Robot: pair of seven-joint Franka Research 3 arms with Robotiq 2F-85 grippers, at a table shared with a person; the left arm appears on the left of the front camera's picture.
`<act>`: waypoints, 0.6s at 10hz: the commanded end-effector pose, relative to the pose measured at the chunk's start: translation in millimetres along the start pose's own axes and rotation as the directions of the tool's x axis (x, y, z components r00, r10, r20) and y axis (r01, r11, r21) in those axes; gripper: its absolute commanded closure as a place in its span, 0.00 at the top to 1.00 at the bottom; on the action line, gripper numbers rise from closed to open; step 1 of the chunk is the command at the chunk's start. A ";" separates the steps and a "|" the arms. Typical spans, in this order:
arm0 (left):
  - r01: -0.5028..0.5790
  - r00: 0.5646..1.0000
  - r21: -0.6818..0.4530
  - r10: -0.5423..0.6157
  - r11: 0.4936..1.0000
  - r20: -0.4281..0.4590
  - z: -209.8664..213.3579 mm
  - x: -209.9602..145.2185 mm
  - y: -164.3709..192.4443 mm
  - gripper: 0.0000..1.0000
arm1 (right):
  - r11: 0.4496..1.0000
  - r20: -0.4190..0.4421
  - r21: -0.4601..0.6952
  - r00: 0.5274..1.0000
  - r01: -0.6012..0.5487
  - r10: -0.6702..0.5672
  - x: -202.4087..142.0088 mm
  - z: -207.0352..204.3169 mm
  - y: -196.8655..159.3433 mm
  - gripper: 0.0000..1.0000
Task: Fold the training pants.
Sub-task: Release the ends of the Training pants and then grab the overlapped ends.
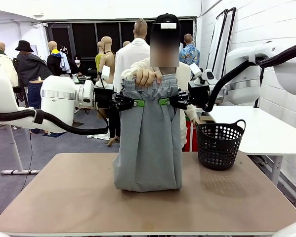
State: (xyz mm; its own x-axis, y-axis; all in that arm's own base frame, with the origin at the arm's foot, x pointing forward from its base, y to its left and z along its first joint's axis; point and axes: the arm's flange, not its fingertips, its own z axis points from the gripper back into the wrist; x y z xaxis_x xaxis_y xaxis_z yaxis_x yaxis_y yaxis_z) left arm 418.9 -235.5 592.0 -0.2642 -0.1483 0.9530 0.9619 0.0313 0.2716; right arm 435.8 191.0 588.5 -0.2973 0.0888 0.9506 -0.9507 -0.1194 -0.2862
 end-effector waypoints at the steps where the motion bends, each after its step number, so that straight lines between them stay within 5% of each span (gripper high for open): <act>1: 0.002 1.000 0.012 -0.002 1.000 0.004 0.4 3.3 -2.0 0.00 | 1.000 0.006 0.001 1.000 -0.001 0.001 1.8 -1.3 0.2 0.00; 6: 0.002 1.000 0.012 -0.002 1.000 0.004 0.4 3.3 -2.0 0.00 | 1.000 0.006 0.001 1.000 -0.001 0.001 1.8 -1.3 0.2 0.00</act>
State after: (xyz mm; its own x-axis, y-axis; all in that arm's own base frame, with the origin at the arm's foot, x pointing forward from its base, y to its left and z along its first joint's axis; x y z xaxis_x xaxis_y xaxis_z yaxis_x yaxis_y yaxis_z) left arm 418.8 -235.5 592.1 -0.2645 -0.1482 0.9529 0.9618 0.0313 0.2718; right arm 435.8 191.0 588.5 -0.2973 0.0888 0.9506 -0.9507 -0.1194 -0.2862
